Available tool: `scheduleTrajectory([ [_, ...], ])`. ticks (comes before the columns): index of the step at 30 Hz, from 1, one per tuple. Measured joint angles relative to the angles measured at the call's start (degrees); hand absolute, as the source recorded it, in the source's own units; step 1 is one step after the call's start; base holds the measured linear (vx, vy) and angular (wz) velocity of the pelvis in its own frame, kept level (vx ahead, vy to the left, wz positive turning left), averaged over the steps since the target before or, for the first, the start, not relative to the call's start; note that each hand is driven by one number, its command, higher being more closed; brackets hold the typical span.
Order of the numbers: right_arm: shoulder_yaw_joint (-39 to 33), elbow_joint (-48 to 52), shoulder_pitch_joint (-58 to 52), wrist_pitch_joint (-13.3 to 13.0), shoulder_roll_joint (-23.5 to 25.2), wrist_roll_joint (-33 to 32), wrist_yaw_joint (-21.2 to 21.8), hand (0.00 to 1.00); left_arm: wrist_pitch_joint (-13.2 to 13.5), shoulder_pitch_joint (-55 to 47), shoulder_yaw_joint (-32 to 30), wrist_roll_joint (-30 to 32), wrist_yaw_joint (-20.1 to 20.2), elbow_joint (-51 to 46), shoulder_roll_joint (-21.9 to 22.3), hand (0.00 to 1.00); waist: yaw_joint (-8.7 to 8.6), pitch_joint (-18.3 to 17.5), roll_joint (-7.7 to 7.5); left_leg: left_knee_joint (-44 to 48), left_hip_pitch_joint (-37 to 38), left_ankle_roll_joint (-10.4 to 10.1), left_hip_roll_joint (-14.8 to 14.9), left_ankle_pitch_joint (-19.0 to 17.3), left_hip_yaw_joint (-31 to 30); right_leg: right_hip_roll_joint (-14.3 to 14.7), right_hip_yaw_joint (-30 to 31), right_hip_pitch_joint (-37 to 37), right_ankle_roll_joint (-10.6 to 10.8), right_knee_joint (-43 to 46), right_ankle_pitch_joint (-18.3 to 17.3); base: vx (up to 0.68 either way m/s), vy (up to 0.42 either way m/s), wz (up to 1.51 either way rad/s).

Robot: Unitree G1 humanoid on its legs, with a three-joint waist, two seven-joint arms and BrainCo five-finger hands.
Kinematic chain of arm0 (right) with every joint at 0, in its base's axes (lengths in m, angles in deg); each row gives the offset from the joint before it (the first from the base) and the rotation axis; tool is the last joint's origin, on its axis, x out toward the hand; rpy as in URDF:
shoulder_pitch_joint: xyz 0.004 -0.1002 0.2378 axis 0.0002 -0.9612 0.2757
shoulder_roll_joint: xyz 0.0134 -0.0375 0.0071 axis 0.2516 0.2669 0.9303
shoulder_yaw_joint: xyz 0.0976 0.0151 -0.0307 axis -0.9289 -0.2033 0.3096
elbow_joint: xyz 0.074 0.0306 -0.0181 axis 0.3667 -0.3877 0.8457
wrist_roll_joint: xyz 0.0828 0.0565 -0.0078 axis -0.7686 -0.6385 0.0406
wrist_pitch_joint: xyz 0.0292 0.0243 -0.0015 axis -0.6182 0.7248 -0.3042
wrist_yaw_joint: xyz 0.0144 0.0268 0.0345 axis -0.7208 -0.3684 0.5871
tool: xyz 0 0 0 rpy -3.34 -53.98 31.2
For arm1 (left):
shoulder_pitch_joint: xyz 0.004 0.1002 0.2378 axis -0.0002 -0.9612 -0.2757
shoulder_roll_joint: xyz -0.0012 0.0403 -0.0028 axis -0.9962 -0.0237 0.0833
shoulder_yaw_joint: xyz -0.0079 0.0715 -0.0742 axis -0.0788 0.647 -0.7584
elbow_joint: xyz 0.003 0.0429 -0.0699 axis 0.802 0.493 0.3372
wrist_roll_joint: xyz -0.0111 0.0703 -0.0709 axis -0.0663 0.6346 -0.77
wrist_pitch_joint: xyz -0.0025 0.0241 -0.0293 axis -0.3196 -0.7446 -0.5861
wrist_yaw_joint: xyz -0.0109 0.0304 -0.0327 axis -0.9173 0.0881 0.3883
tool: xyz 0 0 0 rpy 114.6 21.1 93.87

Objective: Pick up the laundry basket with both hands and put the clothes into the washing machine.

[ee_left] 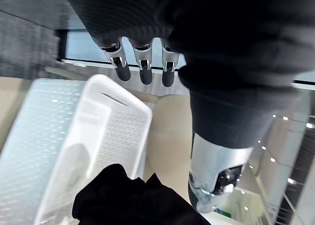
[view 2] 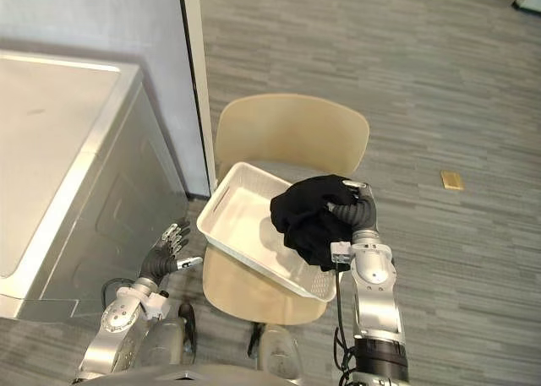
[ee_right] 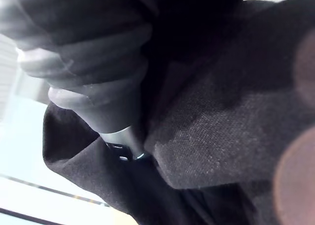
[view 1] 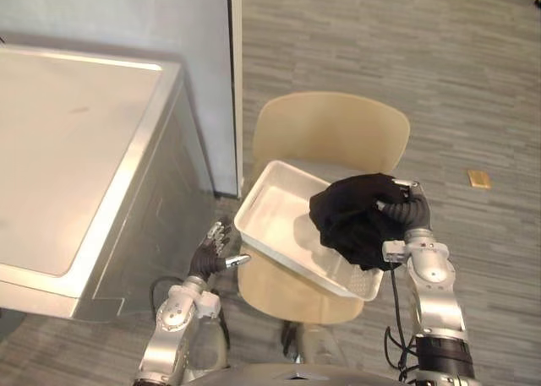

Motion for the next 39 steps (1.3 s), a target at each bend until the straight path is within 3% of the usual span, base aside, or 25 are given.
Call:
scheduleTrajectory([
  [5, -0.63, 6.46, -1.78, -1.95, -0.07, -3.74, 2.71, 1.00, 0.73, -0.41, 2.14, 0.30, 2.90, -11.73, -1.47, 0.00, -0.91, -4.42, 1.11, -2.52, 3.29, -0.14, -1.04, -0.10, 0.74, -0.42, 0.63, 3.32, 0.70, -3.37, 1.10, 0.04, 0.038, -0.03],
  [9, -0.60, 10.37, -1.78, -3.48, -1.08, -6.82, 3.71, 1.00, 2.77, 2.06, 6.52, 1.79, 4.13, -13.43, -2.77, 0.00, -1.37, -6.80, 1.81, -3.14, 4.62, 0.46, -1.45, 0.06, 1.40, -0.38, 1.26, 5.02, 1.16, -5.28, 2.59, 0.05, 0.022, -0.09],
  [13, 0.13, 12.03, -0.64, -5.36, -2.63, -11.46, 4.45, 1.00, 4.61, 10.32, 12.48, 3.43, 3.88, -5.06, -3.21, 0.00, -1.28, -7.71, 1.53, -4.00, 5.18, 0.63, -1.77, 0.20, 2.52, -0.39, 2.49, 4.92, 1.34, -6.00, 3.32, -0.01, 0.014, -0.12],
  [16, 2.97, 12.21, 0.98, -5.47, -2.64, -15.26, 4.42, 1.00, 4.51, 17.30, 16.56, 8.06, 3.28, 5.70, -2.49, 0.00, -2.76, -8.66, 1.21, -4.22, 5.15, 0.77, -1.98, 0.28, 2.99, -0.44, 3.05, 4.93, 1.41, -6.91, 4.01, -0.02, 0.010, -0.10],
  [19, 6.16, 14.21, 0.96, -5.46, -2.52, -16.31, 4.44, 1.00, 4.29, 20.00, 17.90, 11.43, 2.54, 10.13, -0.88, 0.00, -3.29, -8.80, 0.98, -4.80, 5.20, 0.88, -2.14, 0.47, 3.17, -0.44, 3.33, 4.74, 1.45, -7.25, 4.27, -0.03, -0.002, -0.04],
  [29, 16.44, 17.09, 0.97, -5.54, 1.50, -22.50, 2.84, 1.00, 2.08, 27.43, 21.56, 16.47, -5.07, 16.17, 3.06, 0.00, -3.29, -8.97, 0.51, -6.52, 4.96, 1.22, -2.83, 1.49, 3.01, -0.81, 3.39, 4.02, 1.63, -7.57, 4.63, -0.01, -0.003, 0.00],
  [37, 20.29, 17.12, 0.75, -5.54, 4.05, -22.52, -0.67, 1.00, 0.41, 29.68, 21.18, 9.07, -12.32, 17.58, 4.57, 0.00, -3.20, -9.05, -0.04, -10.18, 6.44, 1.64, -4.21, 3.38, 2.37, -1.72, 2.62, 4.63, 1.87, -7.54, 4.64, -0.02, 0.003, 0.07],
  [38, 20.54, 17.12, 0.38, -5.65, 4.44, -22.52, -0.89, 1.00, 0.37, 29.68, 21.05, 7.62, -13.53, 17.46, 4.58, 1.00, -3.24, -9.03, -0.28, -10.88, 6.99, 1.65, -4.38, 3.60, 2.43, -1.83, 2.65, 4.91, 2.08, -7.53, 4.49, -0.04, 0.006, 0.01],
  [39, 20.86, 17.12, -0.21, -5.96, 4.77, -22.52, -1.61, 1.00, 0.37, 29.68, 20.97, 6.57, -14.86, 17.38, 4.61, 1.00, -3.22, -9.11, -0.50, -11.25, 7.20, 1.66, -4.45, 3.75, 2.44, -1.88, 2.65, 4.97, 2.17, -7.45, 4.36, -0.03, 0.004, 0.00],
])
